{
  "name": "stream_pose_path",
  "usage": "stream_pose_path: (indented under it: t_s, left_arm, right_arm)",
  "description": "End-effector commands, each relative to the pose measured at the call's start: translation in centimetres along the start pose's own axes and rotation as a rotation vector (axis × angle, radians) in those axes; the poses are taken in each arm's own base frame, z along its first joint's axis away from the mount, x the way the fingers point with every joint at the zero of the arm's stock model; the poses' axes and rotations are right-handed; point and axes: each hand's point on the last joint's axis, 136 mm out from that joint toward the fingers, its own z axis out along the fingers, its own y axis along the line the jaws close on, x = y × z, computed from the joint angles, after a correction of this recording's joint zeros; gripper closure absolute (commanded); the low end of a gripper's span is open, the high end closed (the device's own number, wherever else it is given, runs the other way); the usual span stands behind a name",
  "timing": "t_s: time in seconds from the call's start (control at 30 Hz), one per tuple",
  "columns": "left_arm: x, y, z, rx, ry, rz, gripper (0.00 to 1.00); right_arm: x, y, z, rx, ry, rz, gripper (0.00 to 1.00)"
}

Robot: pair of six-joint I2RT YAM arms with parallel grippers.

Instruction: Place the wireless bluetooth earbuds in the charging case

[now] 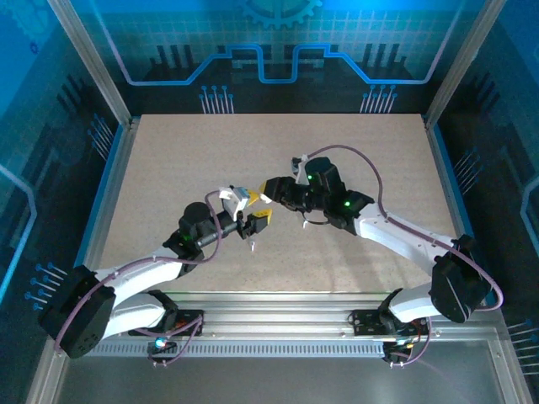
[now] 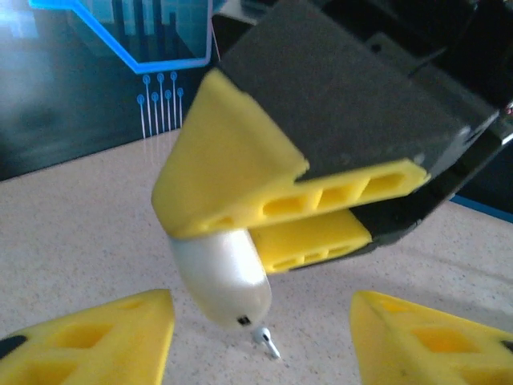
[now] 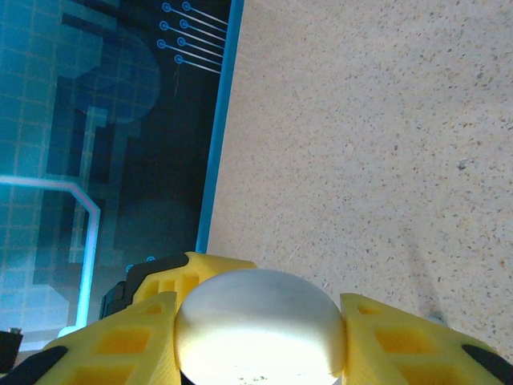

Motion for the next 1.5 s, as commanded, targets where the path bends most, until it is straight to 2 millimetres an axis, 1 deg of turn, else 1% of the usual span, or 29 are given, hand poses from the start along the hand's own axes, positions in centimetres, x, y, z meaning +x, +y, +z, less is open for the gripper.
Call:
stream_pose_path:
  t_s: [0.0,0.2,0.47,0.63,0.83,0.9,0.97,1.1,1.13,1.27,1.4,1.47]
  left_arm:
    - [-1.7,-0.1,0.1,-0.005,-0.077,0.006,0.45]
    - [-1.8,0.1,0.2,-0.010,-0.084,-0.011,0.51]
    - [-1.9,0.7,0.4,-0.042,-0.087,-0.031,0.51]
    - [-1.9,0.9,0.4,-0.050,-0.087,-0.033,0.62]
    - [-1.7,0.8,0.4,-0.047,-0.072,-0.036,0.69]
    - [-1.7,0.7,0.4,-0.041,-0.065,-0.040,0.70]
    - [-1.6,0.4,0.3,-0.026,-0.056,-0.046,0.71]
    - [-2.1,-0.3,0.1,0.007,-0.059,-0.054,0.73]
    - [-2.2,-0.4,0.1,0.015,-0.063,-0.054,0.73]
    - [-3.1,-1.2,-0.1,0.058,-0.078,-0.049,0.74]
    - [-4.2,-2.2,-0.2,0.115,-0.106,-0.058,0.75]
    - [-4.7,-2.8,-0.3,0.148,-0.123,-0.067,0.75]
  right_arm:
    - [0.2,0.3,0.2,-0.011,-0.012,-0.005,0.60]
    - [0.5,0.3,0.2,-0.011,-0.008,-0.005,0.60]
    - [1.2,0.7,0.2,-0.021,0.002,-0.008,0.60]
    - [1.3,0.9,0.2,-0.027,0.003,-0.012,0.60]
    - [1.3,1.5,0.1,-0.045,0.001,-0.024,0.60]
    - [1.1,1.8,-0.1,-0.051,-0.008,-0.045,0.57]
    - [0.8,2.1,-0.7,-0.053,-0.028,-0.085,0.48]
    - [-0.2,2.8,-2.4,-0.057,-0.081,-0.201,0.36]
    - [-0.4,3.1,-2.9,-0.065,-0.090,-0.232,0.34]
    - [-0.8,3.7,-5.0,-0.093,-0.129,-0.373,0.33]
    - [-1.1,3.3,-6.7,-0.115,-0.142,-0.502,0.34]
    - [-1.4,3.9,-8.1,-0.146,-0.168,-0.608,0.35]
